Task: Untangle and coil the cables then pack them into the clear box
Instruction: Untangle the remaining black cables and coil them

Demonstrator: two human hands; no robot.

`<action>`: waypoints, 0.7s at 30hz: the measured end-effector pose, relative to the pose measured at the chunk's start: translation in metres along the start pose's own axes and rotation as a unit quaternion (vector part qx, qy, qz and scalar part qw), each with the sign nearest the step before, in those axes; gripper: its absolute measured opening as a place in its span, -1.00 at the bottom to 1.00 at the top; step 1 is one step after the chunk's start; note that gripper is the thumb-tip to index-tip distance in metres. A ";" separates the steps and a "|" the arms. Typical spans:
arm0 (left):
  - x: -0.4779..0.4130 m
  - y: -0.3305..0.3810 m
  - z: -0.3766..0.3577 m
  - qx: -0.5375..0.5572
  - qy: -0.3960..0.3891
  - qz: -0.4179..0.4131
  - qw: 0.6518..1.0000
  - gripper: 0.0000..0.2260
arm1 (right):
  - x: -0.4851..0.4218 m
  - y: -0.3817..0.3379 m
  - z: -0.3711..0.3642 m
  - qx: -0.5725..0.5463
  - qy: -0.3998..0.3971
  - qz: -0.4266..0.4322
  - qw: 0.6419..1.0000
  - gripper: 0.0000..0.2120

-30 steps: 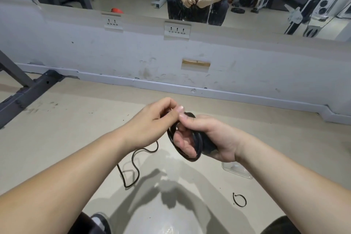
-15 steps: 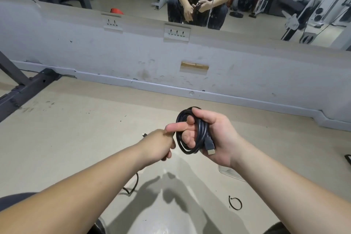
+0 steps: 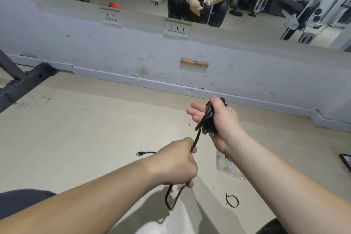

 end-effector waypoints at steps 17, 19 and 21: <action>0.009 0.049 0.098 -0.063 0.257 -0.259 0.929 -0.77 | 0.004 0.007 -0.007 0.301 -0.152 0.130 0.932 -0.39; 0.006 0.048 0.113 -0.034 0.288 -0.243 0.926 -0.71 | 0.018 0.011 -0.015 0.314 -0.205 0.086 0.923 -0.30; 0.004 0.044 0.123 0.026 0.285 -0.217 0.933 -0.66 | 0.034 0.013 -0.024 0.300 -0.269 0.061 0.913 -0.25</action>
Point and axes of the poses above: each hand's wrist, its own x-axis away from the middle knuckle, its own z-axis out of the back of the hand, y = z × x, the point moved 7 cm from there along -x, towards the middle knuckle, and after that the axes turned 12 degrees about y, right-handed, at the moved point
